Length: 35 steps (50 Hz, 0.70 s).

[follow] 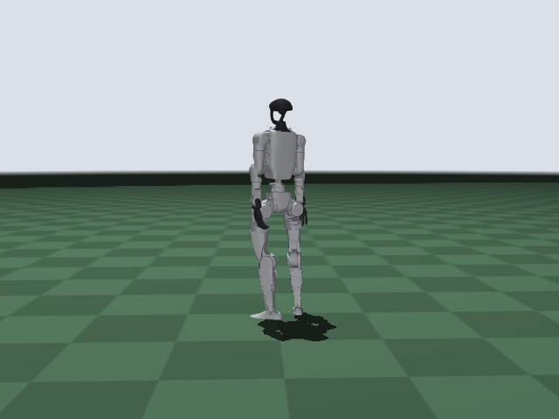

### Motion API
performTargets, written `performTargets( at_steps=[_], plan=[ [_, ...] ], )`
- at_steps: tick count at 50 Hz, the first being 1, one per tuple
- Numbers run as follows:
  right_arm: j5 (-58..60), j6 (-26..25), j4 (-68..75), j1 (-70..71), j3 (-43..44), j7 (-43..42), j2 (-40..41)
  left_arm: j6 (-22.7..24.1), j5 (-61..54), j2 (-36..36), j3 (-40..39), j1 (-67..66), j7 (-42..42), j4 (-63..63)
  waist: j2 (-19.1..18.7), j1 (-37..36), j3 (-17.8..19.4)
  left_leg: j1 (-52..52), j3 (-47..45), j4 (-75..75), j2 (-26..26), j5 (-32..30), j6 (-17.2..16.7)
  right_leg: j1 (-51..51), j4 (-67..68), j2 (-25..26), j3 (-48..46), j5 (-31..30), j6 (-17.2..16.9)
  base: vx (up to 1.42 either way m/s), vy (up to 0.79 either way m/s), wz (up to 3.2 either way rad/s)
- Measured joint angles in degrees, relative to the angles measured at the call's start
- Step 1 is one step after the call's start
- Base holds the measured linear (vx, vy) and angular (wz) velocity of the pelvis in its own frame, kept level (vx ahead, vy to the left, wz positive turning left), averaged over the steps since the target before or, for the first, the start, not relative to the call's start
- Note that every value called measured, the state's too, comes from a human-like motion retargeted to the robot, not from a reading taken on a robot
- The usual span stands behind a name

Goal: Upper body actions

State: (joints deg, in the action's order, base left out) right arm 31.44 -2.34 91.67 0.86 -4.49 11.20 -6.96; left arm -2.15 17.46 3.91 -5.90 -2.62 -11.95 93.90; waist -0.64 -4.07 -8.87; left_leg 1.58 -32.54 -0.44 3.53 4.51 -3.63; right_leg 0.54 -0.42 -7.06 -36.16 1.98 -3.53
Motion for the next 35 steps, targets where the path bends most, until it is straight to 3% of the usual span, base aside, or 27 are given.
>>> performTargets(
  at_steps=[6, 12, 25, 35],
  plan=[
    [2.5, 1.2, -1.1, -1.0, 1.1, -1.2, 0.1, 0.1, -1.3, 0.3, 1.7, 0.4, 1.5, 1.8, 0.3, 0.9, 0.2, 0.8, -0.9, 0.1, 0.3, 0.5, -0.3, -0.7, 0.8, 0.1, 2.0, 0.0, 0.4, 0.01, -0.01, -0.08],
    [4.5, 3.8, -0.1, -4.3, 4.6, -8.5, -0.7, -1.3, -3.6, 1.3, 2.9, 7.8, 1.0, 3.3, 1.1, 1.0, 1.1, 1.2, -2.3, 0.2, 0.2, 0.6, -0.1, -0.9, 0.9, -0.1, 3.0, -0.3, 0.4, 0.0, -0.02, -0.15],
    [-1.1, -2.7, 5.7, -17.5, 12.7, -10.5, -8.4, 4.9, -6.9, 0.4, -0.2, 28.8, 2.4, -13.1, 2.1, 2.5, 2.2, 0.3, -1.4, 0.4, -0.2, 0.4, 0.3, -0.4, 0.0, -0.9, 0.7, -0.9, -0.6, 0.0, 0.0, 0.0],
    [-13.8, -5.1, 5.7, -17.5, 11.3, -12.3, -6.3, 6.0, -4.8, -1.7, -1.3, 24.2, 4.1, -14.2, 1.2, -0.3, 1.8, -1.2, 0.9, 0.9, -0.7, 0.5, 0.5, -0.1, -0.5, -1.4, -0.9, -0.7, -0.8, 0.0, 0.03, 0.15]
  ],
)
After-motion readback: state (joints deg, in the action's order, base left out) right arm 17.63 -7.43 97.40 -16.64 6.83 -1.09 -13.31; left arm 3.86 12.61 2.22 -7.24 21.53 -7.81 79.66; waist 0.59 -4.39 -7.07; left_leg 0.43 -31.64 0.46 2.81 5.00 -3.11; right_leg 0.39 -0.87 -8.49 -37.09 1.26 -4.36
